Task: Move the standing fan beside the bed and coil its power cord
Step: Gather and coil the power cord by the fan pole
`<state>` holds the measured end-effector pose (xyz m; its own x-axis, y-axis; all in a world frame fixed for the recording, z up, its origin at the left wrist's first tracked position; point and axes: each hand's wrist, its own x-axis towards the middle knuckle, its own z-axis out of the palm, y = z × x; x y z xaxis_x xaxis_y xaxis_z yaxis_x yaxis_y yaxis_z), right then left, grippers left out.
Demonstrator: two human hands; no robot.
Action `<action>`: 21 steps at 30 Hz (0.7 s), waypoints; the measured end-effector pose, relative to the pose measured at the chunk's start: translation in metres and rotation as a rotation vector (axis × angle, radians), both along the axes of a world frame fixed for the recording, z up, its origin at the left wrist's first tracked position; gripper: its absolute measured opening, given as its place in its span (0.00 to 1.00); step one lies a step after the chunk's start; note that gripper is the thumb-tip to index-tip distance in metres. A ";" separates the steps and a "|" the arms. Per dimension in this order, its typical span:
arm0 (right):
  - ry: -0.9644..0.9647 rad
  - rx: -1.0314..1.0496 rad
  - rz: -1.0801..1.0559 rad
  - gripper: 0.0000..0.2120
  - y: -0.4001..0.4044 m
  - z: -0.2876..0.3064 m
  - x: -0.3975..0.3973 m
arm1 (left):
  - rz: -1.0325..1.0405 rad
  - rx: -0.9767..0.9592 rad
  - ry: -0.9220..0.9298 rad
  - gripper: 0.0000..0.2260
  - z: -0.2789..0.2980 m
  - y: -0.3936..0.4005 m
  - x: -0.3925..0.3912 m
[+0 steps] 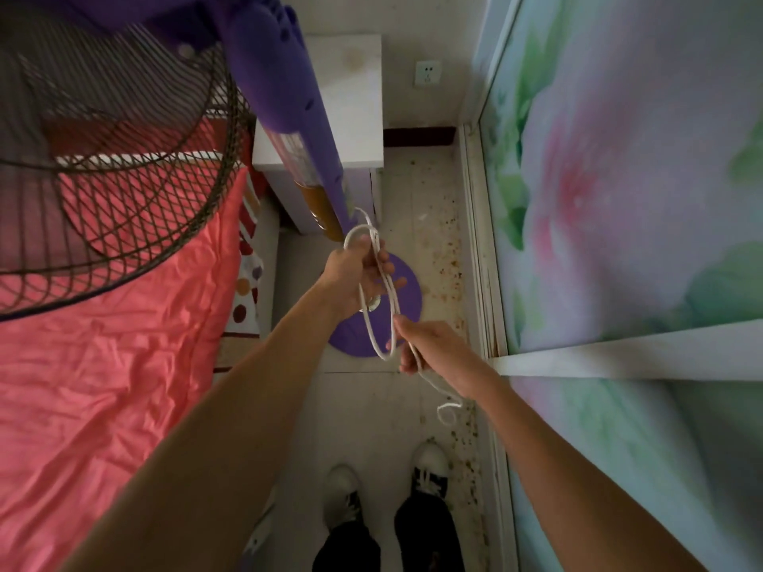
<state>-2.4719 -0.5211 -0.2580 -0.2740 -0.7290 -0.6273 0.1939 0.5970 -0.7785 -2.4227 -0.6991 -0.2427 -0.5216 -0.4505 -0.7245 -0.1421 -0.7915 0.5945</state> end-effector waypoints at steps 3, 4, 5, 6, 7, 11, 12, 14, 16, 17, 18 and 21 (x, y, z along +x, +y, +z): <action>0.112 0.061 0.261 0.23 0.028 -0.025 0.009 | 0.065 -0.025 -0.026 0.12 -0.001 0.001 -0.008; 0.142 0.118 0.344 0.18 0.039 -0.036 0.010 | 0.071 -0.031 -0.023 0.12 -0.003 0.000 -0.008; 0.182 0.189 0.431 0.13 0.050 -0.046 0.011 | 0.070 -0.029 -0.012 0.12 -0.004 -0.002 -0.008; 0.210 0.258 0.500 0.10 0.061 -0.054 0.009 | 0.065 -0.016 0.008 0.13 -0.006 -0.005 -0.006; 0.201 0.316 0.524 0.08 0.072 -0.059 0.006 | 0.057 0.002 0.032 0.13 -0.008 -0.008 -0.003; 0.004 0.245 0.189 0.06 0.088 -0.056 -0.019 | -0.015 0.083 0.091 0.10 -0.014 -0.022 0.014; -0.057 0.194 0.102 0.05 0.087 -0.053 -0.026 | -0.033 0.120 0.117 0.07 -0.015 -0.024 0.019; -0.082 0.149 0.027 0.07 0.082 -0.044 -0.037 | -0.066 0.196 0.197 0.02 -0.014 -0.024 0.030; 0.061 0.157 0.053 0.06 0.073 -0.036 -0.043 | -0.152 0.257 0.275 0.06 -0.012 -0.022 0.042; 0.159 0.160 0.071 0.05 0.067 -0.032 -0.045 | -0.214 0.263 0.296 0.08 -0.010 -0.021 0.047; 0.242 0.158 0.092 0.04 0.061 -0.029 -0.045 | -0.272 0.252 0.290 0.10 -0.008 -0.018 0.052; 0.410 0.084 0.154 0.07 0.040 -0.019 -0.045 | -0.397 0.192 0.146 0.11 -0.008 -0.010 0.066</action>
